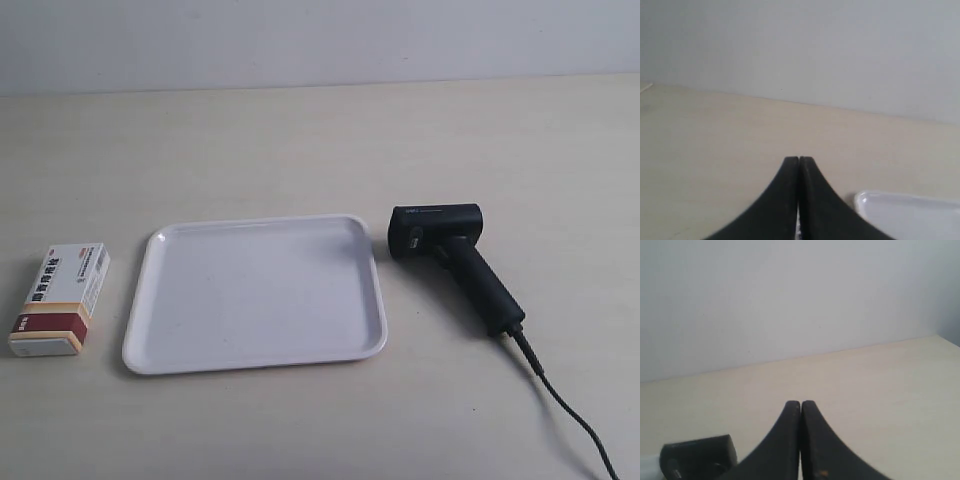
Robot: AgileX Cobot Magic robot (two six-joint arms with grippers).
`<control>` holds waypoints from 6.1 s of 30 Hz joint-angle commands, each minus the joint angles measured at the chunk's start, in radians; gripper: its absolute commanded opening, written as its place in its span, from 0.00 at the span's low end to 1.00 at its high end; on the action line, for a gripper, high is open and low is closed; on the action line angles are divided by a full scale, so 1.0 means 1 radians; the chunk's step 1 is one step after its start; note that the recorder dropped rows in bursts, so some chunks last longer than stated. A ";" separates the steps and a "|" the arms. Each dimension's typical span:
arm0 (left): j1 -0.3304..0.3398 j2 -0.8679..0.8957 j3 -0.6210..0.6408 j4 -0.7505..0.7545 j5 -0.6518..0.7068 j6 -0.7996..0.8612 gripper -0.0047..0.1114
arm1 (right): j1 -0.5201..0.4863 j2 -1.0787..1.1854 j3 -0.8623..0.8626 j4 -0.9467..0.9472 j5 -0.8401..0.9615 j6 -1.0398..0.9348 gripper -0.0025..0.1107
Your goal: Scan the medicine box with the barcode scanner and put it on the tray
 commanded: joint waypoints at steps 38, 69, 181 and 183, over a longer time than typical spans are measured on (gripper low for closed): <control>-0.096 1.622 -0.371 0.282 -0.553 -0.005 0.94 | 0.293 1.128 -0.414 0.092 -0.401 0.007 0.02; -0.096 1.664 -0.481 0.715 -0.559 -0.144 0.04 | 0.293 1.154 -0.532 0.053 -0.118 0.021 0.02; -0.115 1.026 -0.460 1.587 -0.667 -1.212 0.06 | 0.496 0.796 -0.603 -0.365 0.086 0.226 0.02; -0.101 0.922 -0.378 1.516 -0.615 -1.188 0.06 | 0.496 0.761 -0.548 -0.363 0.086 0.228 0.02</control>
